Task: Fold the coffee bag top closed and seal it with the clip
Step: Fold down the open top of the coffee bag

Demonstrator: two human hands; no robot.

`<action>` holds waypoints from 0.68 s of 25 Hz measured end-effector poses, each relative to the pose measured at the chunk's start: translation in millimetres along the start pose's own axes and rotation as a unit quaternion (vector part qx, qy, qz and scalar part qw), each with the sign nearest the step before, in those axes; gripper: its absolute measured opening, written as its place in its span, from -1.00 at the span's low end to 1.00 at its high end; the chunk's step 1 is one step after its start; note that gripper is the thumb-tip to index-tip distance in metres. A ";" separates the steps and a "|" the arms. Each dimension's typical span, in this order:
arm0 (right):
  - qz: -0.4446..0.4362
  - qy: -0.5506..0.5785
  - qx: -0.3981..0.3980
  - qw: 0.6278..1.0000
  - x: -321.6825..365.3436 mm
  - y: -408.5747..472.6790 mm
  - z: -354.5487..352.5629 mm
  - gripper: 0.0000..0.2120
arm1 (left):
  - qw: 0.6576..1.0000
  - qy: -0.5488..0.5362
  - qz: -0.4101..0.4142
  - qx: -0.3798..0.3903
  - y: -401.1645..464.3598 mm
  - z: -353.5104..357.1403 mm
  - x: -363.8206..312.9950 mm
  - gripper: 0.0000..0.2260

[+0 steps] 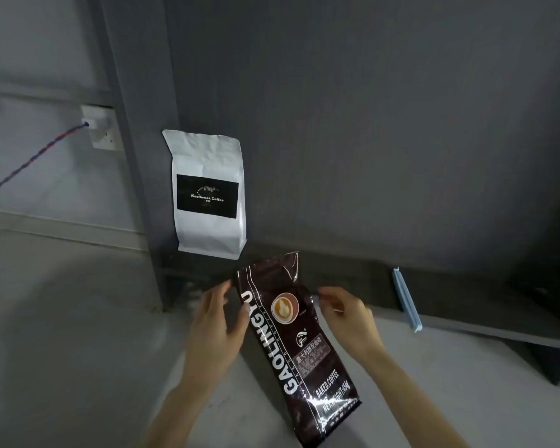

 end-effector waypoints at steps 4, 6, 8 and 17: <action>0.014 0.003 0.013 1.000 -8.9 -2.5 14.7 -0.76 | 0.998 -0.047 -0.044 0.018 -7.2 10.7 3.5 -0.73; 0.017 0.007 0.017 1.000 -13.3 -5.5 21.1 -0.75 | 0.997 -0.049 -0.050 0.040 -12.0 18.6 4.6 -0.82; 0.015 0.008 0.007 1.000 -14.6 -6.7 22.0 -0.74 | 0.997 -0.047 -0.044 0.050 -15.7 21.3 2.4 -0.83; 0.017 0.044 -0.035 0.998 -20.3 -28.2 4.1 -0.74 | 0.990 -0.131 -0.034 0.045 -22.4 28.2 -23.3 -0.90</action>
Point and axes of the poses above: each hand's wrist, its own y-axis towards the middle knuckle, its own z-axis out of the palm, x = y × z, the point moved 9 cm from there along y, towards the middle knuckle, and after that the axes turned 4 degrees about z, right-handed, at the moved point
